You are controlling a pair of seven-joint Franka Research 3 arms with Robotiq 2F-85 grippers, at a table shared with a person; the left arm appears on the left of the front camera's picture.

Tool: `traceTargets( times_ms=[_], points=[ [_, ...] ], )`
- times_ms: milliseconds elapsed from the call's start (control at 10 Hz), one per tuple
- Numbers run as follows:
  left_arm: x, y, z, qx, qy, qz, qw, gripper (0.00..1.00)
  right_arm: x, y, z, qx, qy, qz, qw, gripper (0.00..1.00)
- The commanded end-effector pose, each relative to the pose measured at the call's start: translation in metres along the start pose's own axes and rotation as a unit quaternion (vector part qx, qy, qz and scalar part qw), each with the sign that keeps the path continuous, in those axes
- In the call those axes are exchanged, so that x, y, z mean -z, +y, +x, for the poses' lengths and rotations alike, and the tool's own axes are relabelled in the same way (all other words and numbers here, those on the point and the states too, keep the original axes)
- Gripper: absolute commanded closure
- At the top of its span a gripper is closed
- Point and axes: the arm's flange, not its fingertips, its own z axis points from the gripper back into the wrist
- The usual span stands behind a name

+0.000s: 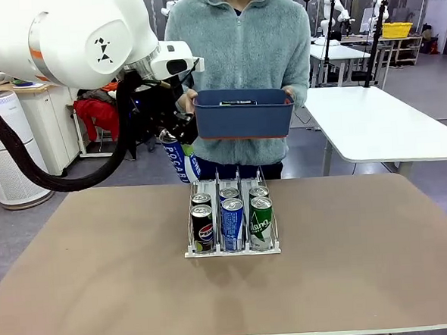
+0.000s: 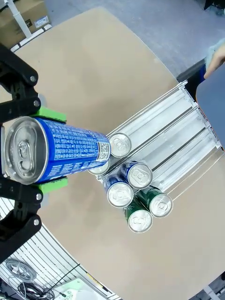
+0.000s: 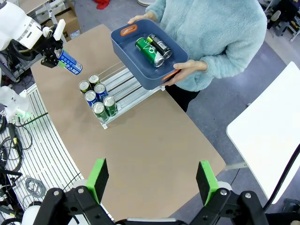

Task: Fill the beverage cans into the dispenser.
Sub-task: Place the picked Ionic drink in the line of the Automatic Can Dispenser with the same cans.

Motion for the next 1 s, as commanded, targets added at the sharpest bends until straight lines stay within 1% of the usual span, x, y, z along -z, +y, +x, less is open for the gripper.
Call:
traceTargets(
  times_ms=[0, 200, 300, 400, 500, 600, 700, 900],
  points=[
    [-0.004, -0.001, -0.001, -0.008, -0.007, 0.003, 1.0, 0.43, 0.0, 0.001, 0.0, -0.001, 0.0, 0.0, 1.0, 0.0],
    [0.0, 0.0, 0.0, 0.0, 0.0, 0.0, 1.0, 0.43, 0.0, 0.001, 0.0, -0.001, 0.0, 0.0, 1.0, 0.0],
    [0.013, -0.009, 0.003, -0.059, -0.006, 0.04, 0.997, 0.43, 0.0, 0.001, 0.0, -0.001, 0.0, 0.0, 1.0, 0.0],
    [0.022, -0.029, 0.005, -0.094, 0.003, 0.062, 0.994, 0.43, 0.0, 0.001, 0.0, -0.001, 0.0, 0.0, 1.0, 0.0],
    [0.028, -0.047, 0.008, -0.112, 0.003, 0.067, 0.991, 0.43, 0.0, 0.001, 0.0, -0.001, 0.0, 0.0, 1.0, 0.0],
    [0.033, -0.062, 0.008, -0.134, 0.005, 0.088, 0.987, 0.43, 0.0, 0.001, 0.0, -0.001, 0.0, 0.0, 1.0, 0.0],
    [0.039, -0.075, 0.007, -0.143, 0.018, 0.081, 0.986, 0.43, 0.0, 0.001, 0.0, -0.001, 0.0, 0.0, 1.0, 0.0],
    [0.049, -0.103, -0.002, -0.127, 0.037, 0.056, 0.99, 0.43, 0.0, 0.001, 0.0, -0.001, 0.0, 0.0, 1.0, 0.0]
  ],
)
